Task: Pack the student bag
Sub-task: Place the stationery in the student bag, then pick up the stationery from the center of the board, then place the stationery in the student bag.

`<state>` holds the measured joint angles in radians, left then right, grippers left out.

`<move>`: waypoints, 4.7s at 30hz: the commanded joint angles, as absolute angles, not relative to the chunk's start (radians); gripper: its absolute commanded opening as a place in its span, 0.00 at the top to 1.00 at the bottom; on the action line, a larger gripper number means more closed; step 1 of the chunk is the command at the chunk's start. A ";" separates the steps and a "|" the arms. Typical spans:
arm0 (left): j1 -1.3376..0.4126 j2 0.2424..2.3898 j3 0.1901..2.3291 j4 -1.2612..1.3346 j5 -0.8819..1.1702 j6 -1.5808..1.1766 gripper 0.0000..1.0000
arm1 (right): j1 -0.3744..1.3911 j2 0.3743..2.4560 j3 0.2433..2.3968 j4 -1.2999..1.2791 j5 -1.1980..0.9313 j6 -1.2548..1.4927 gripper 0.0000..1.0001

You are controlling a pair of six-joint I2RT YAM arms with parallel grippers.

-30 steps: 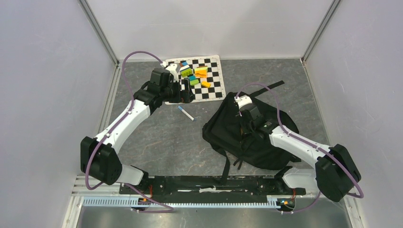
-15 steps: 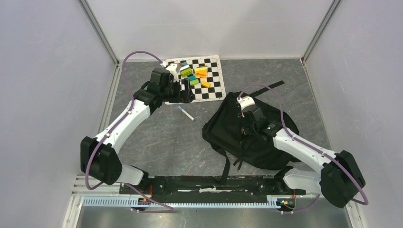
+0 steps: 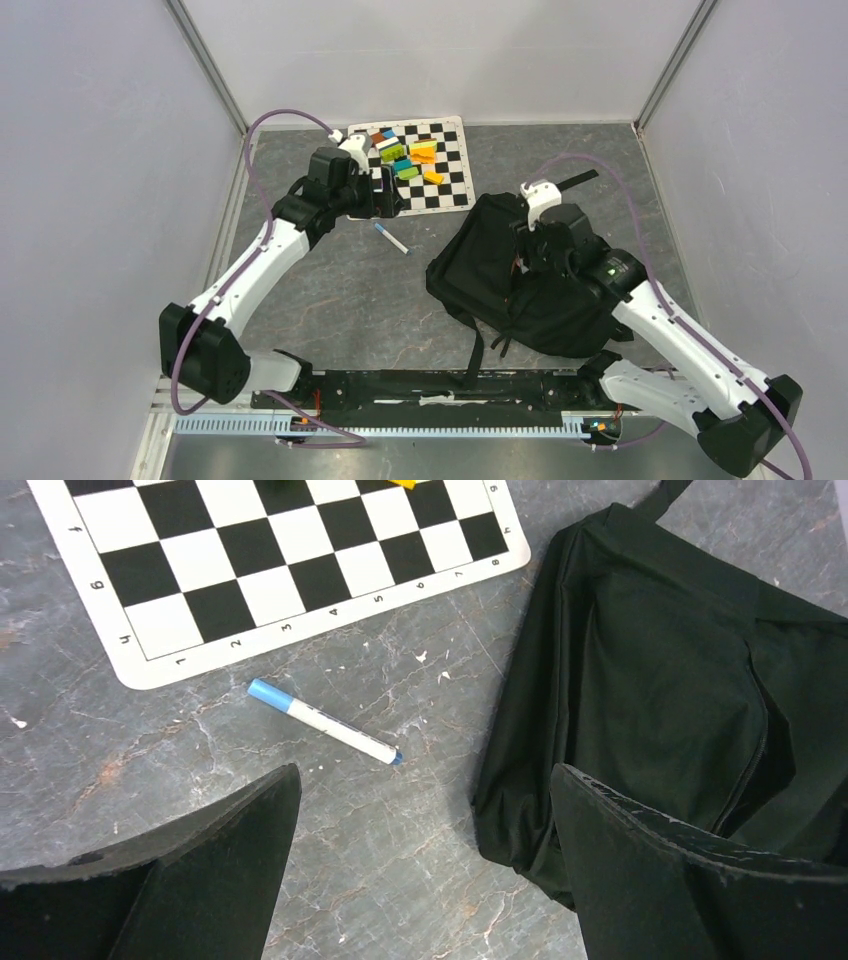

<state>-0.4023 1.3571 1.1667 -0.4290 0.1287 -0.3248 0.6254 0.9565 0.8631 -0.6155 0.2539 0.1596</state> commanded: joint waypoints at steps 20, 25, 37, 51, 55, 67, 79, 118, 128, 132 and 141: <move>-0.166 1.233 1.121 -0.324 0.179 -0.409 0.00 | 0.861 1.715 1.334 -0.334 0.067 0.047 0.49; -0.155 1.228 1.129 -0.342 0.157 -0.390 0.00 | 0.880 1.938 1.526 -0.405 0.074 0.026 0.52; -0.150 1.243 1.126 -0.341 0.169 -0.397 0.00 | 0.888 2.185 1.729 -0.439 0.074 0.011 0.53; -0.150 1.247 1.120 -0.333 0.178 -0.407 0.00 | 0.889 2.228 1.724 -0.446 0.056 0.009 0.64; -0.150 1.245 1.119 -0.333 0.177 -0.408 0.00 | 0.887 2.231 1.721 -0.448 0.057 0.009 0.73; -0.149 1.174 1.072 -0.285 0.112 -0.406 0.00 | 0.893 1.978 1.630 -0.433 0.014 0.016 1.00; -0.149 1.195 1.026 -0.217 0.121 -0.401 0.00 | 0.891 1.405 1.272 -0.771 0.198 0.130 1.00; -0.150 1.196 1.047 -0.245 0.150 -0.419 0.00 | 0.700 1.237 1.093 -1.109 0.260 0.181 1.00; -0.150 1.183 1.052 -0.249 0.160 -0.418 0.00 | 0.689 1.318 1.088 -0.886 0.300 0.100 1.00; -0.150 1.175 1.052 -0.253 0.150 -0.411 0.00 | 0.689 1.285 1.007 -0.717 0.303 0.080 1.00; -0.149 1.179 1.052 -0.249 0.166 -0.419 0.00 | 0.690 1.212 0.818 -0.488 0.322 0.049 1.00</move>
<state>-0.1482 1.2079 1.0264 -0.2600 0.1429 -0.3935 0.6914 1.2770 0.8806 -0.6472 0.2840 0.0814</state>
